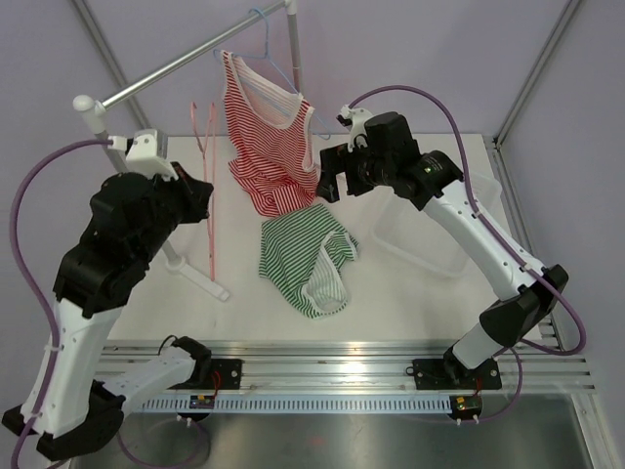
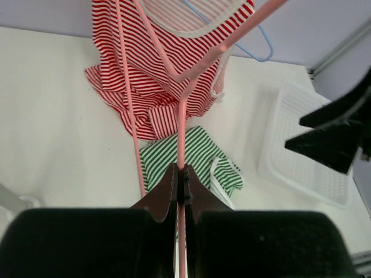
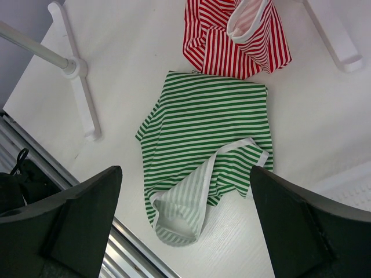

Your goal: Remove the tank top from the hanger

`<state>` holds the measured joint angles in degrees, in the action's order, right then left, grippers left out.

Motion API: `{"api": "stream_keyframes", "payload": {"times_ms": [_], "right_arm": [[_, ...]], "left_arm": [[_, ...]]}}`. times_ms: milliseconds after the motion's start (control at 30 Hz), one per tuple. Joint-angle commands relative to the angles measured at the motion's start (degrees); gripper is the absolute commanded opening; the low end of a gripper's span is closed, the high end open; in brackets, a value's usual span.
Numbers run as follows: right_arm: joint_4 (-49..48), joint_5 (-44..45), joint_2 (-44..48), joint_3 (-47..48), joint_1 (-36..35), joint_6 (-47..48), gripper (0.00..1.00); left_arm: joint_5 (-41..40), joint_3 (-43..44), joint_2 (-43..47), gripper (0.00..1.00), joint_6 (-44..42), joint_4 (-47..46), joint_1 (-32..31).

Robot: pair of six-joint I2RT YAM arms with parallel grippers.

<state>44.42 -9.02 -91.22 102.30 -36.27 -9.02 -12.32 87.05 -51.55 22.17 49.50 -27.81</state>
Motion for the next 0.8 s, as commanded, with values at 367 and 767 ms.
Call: {"api": "stream_keyframes", "payload": {"times_ms": [367, 767], "right_arm": [[1.01, -1.88, 2.89, -0.17, -0.12, -0.04, 0.99], [1.02, -7.50, 1.22, -2.90, -0.12, 0.58, 0.99]], "left_arm": [[-15.98, 31.07, -29.13, 0.00, 11.30, 1.75, 5.04], [-20.99, 30.82, -32.39, 0.00, 16.58, -4.14, 9.00]]}}
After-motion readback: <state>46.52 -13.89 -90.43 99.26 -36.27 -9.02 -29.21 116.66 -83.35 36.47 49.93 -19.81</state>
